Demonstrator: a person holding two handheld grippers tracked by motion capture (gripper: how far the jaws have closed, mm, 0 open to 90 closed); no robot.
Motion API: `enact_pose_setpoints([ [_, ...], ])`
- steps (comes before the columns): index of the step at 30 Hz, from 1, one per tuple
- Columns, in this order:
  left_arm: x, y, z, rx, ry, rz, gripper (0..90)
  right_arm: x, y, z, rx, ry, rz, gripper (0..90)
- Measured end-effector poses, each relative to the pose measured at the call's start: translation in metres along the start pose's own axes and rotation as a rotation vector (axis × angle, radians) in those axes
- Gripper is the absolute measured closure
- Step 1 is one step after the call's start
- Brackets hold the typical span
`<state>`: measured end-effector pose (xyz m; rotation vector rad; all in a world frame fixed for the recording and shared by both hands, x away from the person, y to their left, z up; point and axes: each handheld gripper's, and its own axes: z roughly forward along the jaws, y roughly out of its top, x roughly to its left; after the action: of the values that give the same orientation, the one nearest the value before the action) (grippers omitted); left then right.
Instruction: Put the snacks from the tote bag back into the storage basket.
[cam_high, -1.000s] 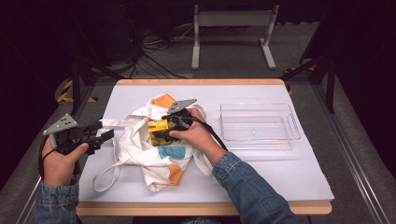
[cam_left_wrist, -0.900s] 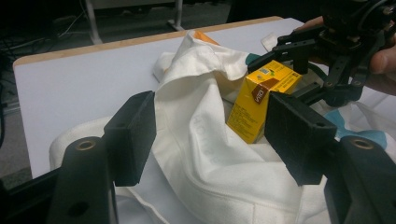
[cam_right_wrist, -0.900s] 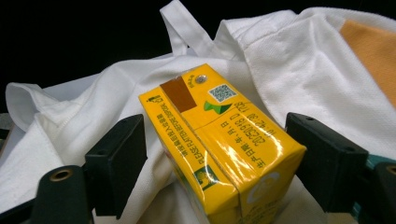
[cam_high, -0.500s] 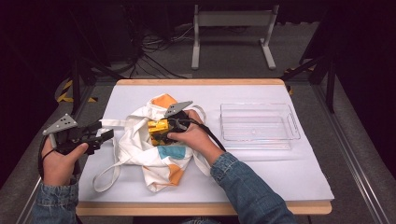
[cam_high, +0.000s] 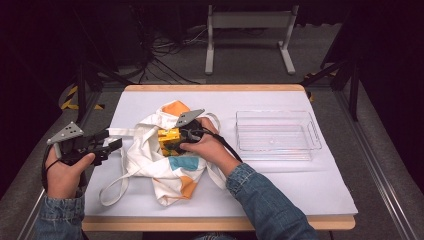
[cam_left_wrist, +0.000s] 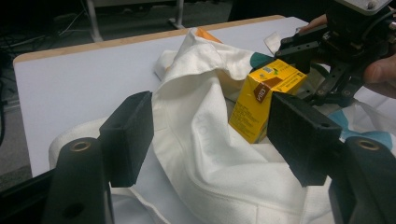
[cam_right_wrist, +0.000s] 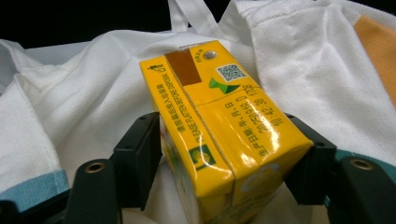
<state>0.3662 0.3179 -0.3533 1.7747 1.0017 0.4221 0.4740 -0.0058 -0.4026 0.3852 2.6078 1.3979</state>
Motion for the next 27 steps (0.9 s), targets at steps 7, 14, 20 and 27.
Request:
enact_pose_setpoints([
  [7,0.000,0.000,0.000,-0.003,0.002,-0.001,31.6,-0.002,0.000,-0.003,0.002,0.021,-0.028,41.5],
  [14,0.000,0.000,0.001,-0.001,0.003,0.000,31.4,-0.004,0.001,-0.007,0.000,0.057,-0.040,50.5],
  [20,0.001,0.000,-0.001,-0.005,0.006,-0.001,31.4,-0.003,0.001,-0.008,0.004,0.051,-0.054,50.9],
  [27,0.002,-0.001,-0.002,-0.006,0.007,-0.007,31.4,-0.001,0.006,-0.012,-0.004,0.040,-0.063,51.0],
])
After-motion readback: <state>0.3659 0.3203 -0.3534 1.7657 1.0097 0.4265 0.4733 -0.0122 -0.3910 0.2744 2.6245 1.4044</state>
